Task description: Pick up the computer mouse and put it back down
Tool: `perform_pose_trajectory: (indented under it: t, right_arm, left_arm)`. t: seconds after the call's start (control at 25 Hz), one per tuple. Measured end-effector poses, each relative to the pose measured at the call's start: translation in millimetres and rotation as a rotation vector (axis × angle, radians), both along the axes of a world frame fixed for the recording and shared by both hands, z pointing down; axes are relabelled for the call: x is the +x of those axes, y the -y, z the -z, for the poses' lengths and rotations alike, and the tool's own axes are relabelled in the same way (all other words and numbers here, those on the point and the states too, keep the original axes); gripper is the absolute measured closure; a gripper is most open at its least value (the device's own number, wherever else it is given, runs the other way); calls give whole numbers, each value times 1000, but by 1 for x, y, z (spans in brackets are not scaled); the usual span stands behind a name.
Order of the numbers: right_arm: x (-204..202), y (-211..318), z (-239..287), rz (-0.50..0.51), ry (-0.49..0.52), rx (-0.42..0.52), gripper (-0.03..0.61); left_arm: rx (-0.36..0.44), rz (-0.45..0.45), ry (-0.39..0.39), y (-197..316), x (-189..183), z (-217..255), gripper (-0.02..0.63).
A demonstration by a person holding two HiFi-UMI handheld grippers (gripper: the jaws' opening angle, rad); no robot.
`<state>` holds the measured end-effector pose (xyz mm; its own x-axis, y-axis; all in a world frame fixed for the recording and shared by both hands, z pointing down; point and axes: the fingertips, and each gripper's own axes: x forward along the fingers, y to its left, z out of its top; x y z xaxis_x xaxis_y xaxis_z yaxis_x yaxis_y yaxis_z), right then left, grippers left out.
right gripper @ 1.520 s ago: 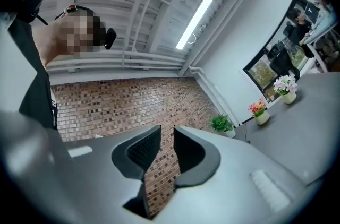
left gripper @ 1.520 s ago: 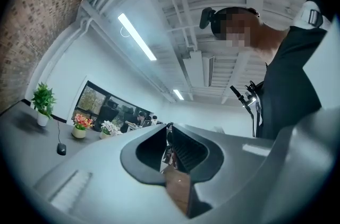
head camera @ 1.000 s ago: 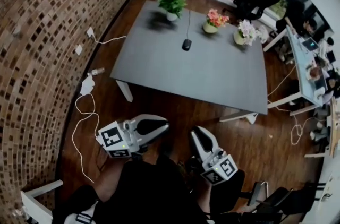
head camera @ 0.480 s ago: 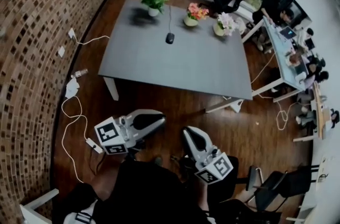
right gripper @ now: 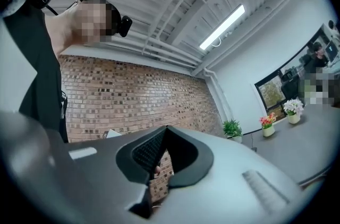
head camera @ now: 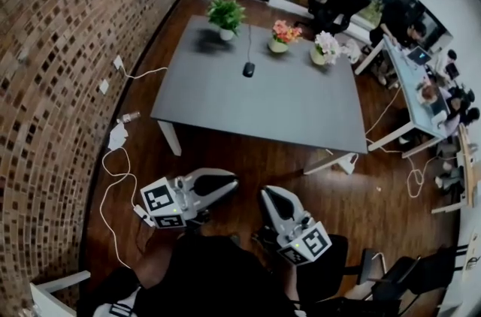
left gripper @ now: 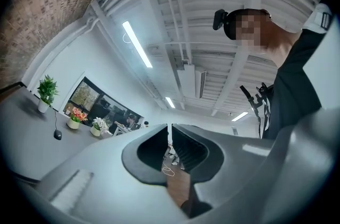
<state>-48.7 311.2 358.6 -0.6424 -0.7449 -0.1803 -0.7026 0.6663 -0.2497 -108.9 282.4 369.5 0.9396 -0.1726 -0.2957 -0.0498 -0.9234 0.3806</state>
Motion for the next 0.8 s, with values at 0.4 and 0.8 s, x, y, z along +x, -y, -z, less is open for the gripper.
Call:
perform_pose_trajectory:
  t: [0.4, 0.8]
  right_arm:
    - [14, -12, 1, 23, 34, 6, 578]
    - [28, -24, -3, 25, 42, 7, 578]
  left_arm:
    - [16, -22, 13, -17, 18, 3, 612]
    - [25, -69, 12, -34, 41, 2, 612]
